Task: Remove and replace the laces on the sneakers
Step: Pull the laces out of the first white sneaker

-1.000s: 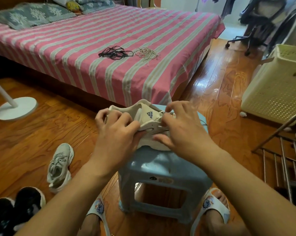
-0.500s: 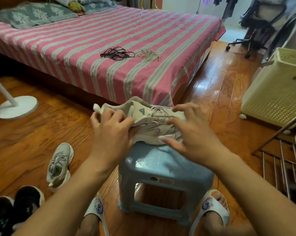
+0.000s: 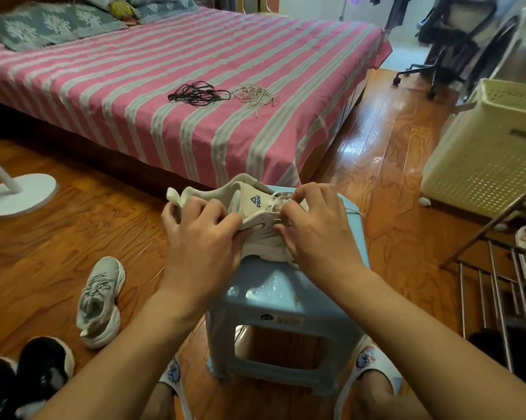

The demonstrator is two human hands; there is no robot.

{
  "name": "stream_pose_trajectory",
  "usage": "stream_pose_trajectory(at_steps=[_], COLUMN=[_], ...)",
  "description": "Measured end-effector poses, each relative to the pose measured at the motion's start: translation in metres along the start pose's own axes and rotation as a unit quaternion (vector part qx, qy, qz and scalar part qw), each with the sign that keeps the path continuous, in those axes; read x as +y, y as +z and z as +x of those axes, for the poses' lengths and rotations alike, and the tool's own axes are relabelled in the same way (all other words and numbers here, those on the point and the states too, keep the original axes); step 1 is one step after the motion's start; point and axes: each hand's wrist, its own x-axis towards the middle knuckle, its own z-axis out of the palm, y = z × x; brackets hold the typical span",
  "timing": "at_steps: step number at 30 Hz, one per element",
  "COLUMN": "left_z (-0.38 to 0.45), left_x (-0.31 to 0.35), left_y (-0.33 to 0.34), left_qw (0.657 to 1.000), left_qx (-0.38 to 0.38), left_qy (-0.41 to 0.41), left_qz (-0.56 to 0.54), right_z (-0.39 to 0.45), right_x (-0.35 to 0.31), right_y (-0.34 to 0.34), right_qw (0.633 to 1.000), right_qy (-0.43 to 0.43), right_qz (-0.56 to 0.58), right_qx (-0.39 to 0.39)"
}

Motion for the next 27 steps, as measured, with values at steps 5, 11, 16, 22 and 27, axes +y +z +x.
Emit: stream_pose_trajectory(at_steps=[5,11,16,22,27], left_z=[0.004,0.014,0.012,0.001,-0.006], left_x=[-0.010,-0.052,-0.060,-0.044,-0.022], left_y=[0.002,0.008,0.008,0.006,0.005], left_qw=[0.999,0.995,0.997,0.985,0.983], left_qx=[0.003,-0.005,0.022,0.056,0.107], left_qy=[-0.025,-0.086,0.015,0.145,0.135], left_qz=[0.020,-0.039,-0.066,-0.068,-0.055], right_z=[-0.004,-0.072,-0.062,0.006,0.017], right_x=[0.002,-0.022,-0.010,0.018,0.003], right_y=[-0.010,-0.037,-0.040,-0.041,-0.019], right_qw=[0.993,0.889,0.927,0.979,0.960], right_qy=[-0.102,-0.336,-0.280,0.094,0.216], right_qz=[0.030,0.018,0.086,0.176,0.163], right_qx=[-0.057,-0.310,-0.235,-0.032,-0.075])
